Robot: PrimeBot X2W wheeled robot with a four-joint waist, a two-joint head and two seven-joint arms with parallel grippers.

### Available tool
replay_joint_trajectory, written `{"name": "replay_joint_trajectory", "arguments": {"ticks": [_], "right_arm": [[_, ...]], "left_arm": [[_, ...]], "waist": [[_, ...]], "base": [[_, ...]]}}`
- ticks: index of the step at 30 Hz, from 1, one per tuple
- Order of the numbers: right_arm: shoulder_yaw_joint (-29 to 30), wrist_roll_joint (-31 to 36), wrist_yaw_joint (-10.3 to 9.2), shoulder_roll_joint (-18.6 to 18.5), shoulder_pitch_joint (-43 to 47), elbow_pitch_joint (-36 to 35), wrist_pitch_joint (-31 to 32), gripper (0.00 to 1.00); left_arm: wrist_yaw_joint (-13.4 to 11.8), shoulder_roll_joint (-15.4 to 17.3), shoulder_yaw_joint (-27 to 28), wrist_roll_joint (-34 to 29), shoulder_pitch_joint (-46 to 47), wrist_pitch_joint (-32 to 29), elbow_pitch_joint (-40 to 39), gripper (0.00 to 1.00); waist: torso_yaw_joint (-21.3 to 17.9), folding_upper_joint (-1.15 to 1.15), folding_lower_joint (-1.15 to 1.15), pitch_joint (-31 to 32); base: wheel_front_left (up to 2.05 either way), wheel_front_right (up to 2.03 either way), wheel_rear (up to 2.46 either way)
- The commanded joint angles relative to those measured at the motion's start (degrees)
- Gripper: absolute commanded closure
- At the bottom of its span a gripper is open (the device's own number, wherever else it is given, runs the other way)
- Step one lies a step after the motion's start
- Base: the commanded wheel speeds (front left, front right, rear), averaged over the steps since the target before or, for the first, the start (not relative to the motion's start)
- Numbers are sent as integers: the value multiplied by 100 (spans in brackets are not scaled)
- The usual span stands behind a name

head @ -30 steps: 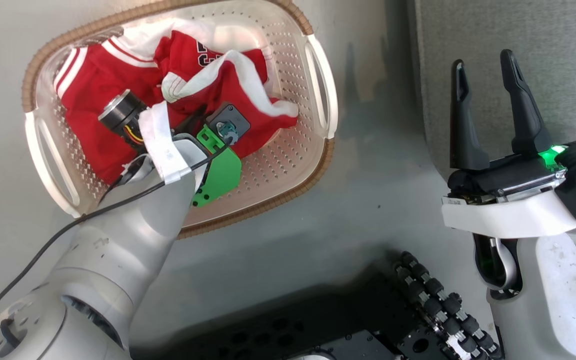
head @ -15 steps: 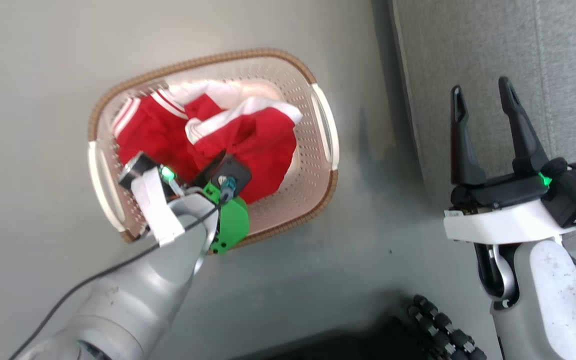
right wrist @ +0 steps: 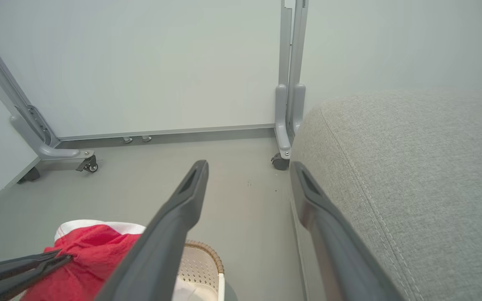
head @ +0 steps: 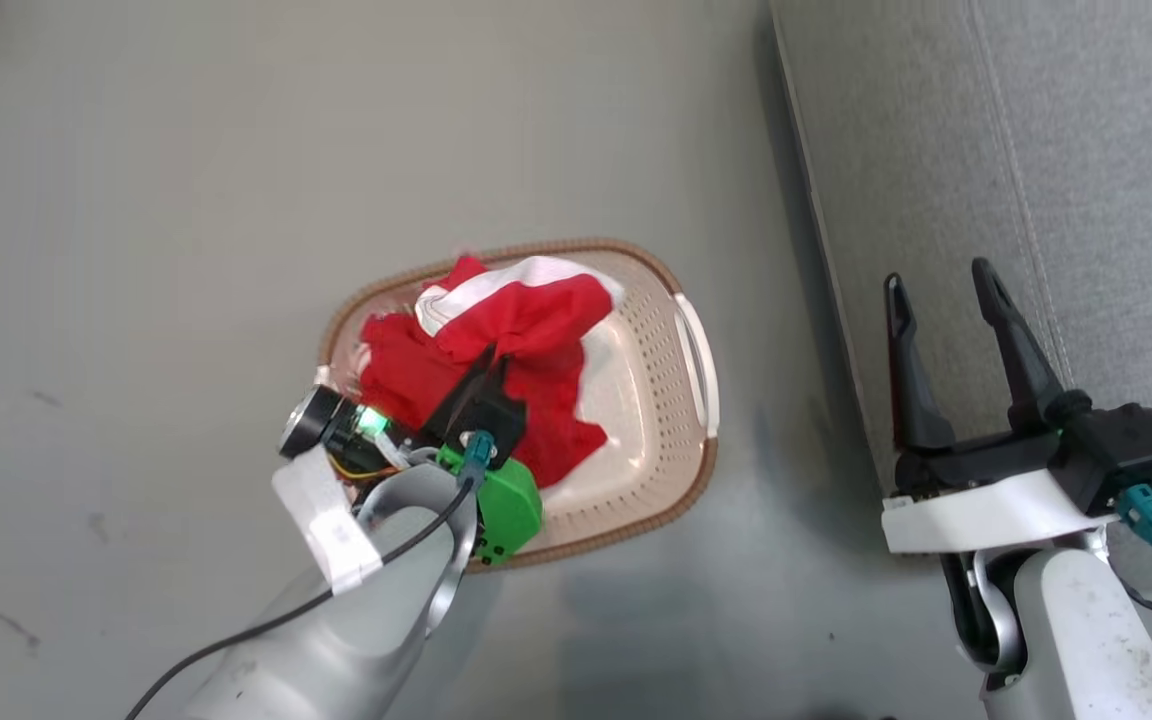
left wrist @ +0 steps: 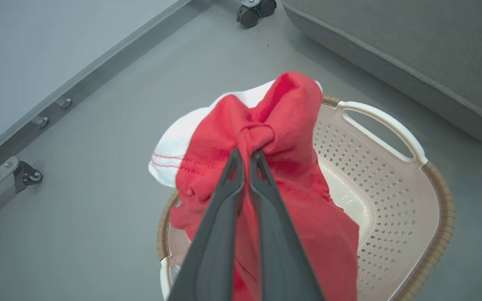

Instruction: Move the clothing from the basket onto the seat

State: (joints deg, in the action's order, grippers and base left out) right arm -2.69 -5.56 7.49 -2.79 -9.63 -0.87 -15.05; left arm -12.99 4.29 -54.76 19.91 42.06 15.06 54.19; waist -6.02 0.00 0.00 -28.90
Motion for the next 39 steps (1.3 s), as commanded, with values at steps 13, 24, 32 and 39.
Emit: {"name": "replay_joint_trajectory", "arguments": {"ticks": [13,24,32,39], "right_arm": [[-103,-77,0,-17,439,197,-19,0],[-233,-150,0,-17,741,214,-19,0],[-340,-184,0,-17,950,195,-20,0],[-311,-198,0,-17,1047,134,-20,0]], "left_arm": [[-368,508,1256,-879,-1327,11,-2883,100],[-208,460,2496,-1440,-2191,10,-5219,100],[14,416,3077,-1632,-2572,10,-6276,100],[284,273,3338,-1684,-2631,11,-6980,100]], "waist": [[628,0,0,1586],[671,0,0,2123],[641,0,0,2369],[650,0,0,2401]], "base": [[0,0,0],[0,0,0],[0,0,0],[0,0,0]]}}
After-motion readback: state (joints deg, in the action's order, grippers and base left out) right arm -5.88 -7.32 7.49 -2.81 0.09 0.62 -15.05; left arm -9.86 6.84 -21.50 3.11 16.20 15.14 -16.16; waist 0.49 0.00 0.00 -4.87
